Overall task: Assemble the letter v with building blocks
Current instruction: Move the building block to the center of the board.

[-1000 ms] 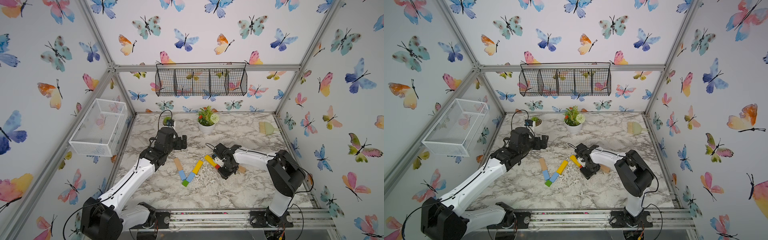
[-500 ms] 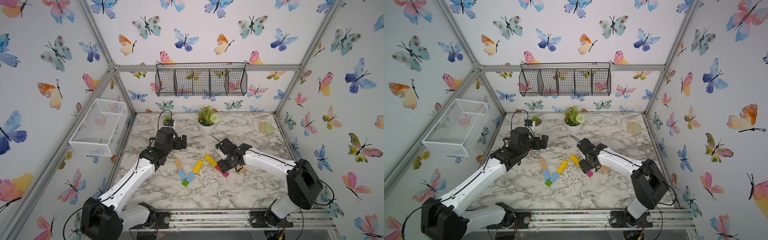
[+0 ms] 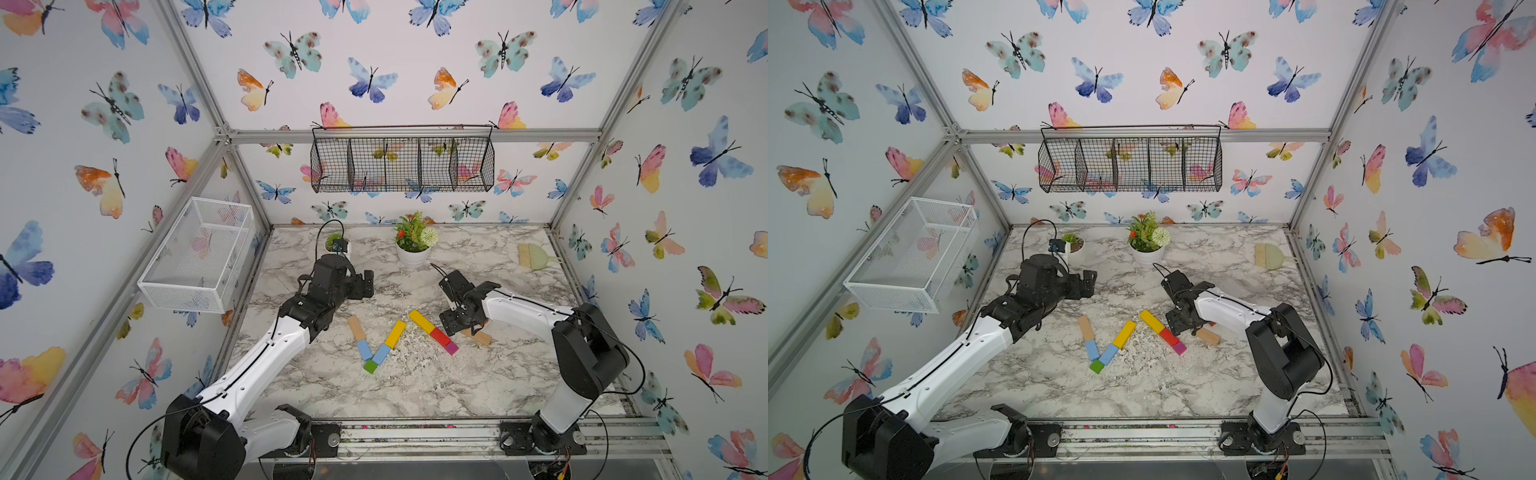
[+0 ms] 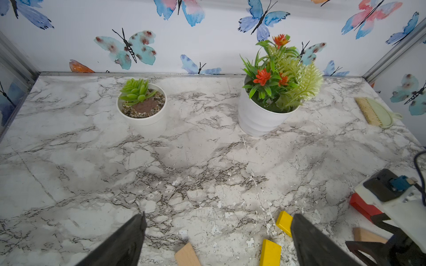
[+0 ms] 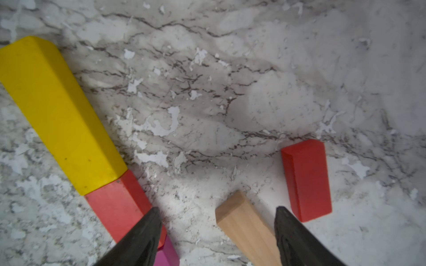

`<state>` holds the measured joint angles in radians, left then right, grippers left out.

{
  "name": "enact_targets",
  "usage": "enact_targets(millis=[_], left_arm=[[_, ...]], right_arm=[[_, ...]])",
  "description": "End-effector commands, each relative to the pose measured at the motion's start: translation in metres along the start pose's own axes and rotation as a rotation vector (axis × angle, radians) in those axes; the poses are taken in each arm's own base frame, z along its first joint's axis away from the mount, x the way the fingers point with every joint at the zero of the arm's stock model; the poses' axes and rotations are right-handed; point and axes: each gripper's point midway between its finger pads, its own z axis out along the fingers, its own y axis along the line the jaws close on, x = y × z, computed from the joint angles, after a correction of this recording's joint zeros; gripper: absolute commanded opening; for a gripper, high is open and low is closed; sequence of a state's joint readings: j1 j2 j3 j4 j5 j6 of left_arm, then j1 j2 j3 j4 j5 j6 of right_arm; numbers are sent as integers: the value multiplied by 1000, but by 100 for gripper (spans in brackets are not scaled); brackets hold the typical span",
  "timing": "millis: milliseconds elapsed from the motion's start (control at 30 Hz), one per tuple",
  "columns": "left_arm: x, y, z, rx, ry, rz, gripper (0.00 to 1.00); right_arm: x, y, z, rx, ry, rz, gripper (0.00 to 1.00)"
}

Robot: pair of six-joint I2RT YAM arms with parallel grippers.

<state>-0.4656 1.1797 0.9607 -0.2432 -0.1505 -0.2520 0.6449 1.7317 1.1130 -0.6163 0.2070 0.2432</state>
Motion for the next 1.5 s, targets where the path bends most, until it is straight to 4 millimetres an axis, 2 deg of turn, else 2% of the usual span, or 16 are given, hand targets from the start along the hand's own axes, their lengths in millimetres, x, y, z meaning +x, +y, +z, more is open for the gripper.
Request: enact_targets(millis=[0,567,1033,1467], left_arm=[[-2,-1,-3,18,-11,-5,98],[-2,-1,-3,16,-13,-5,98],[-1,-1,-2,19,-11,-7,98],[-3,-3,-3,31,-14,-9,98]], right_arm=[[-8,-18,3,89,-4,32,79],[16,-38,17,148,72,49,80],[50,-48,14,181,147,94,80],[77,-53,7,118,173,221,82]])
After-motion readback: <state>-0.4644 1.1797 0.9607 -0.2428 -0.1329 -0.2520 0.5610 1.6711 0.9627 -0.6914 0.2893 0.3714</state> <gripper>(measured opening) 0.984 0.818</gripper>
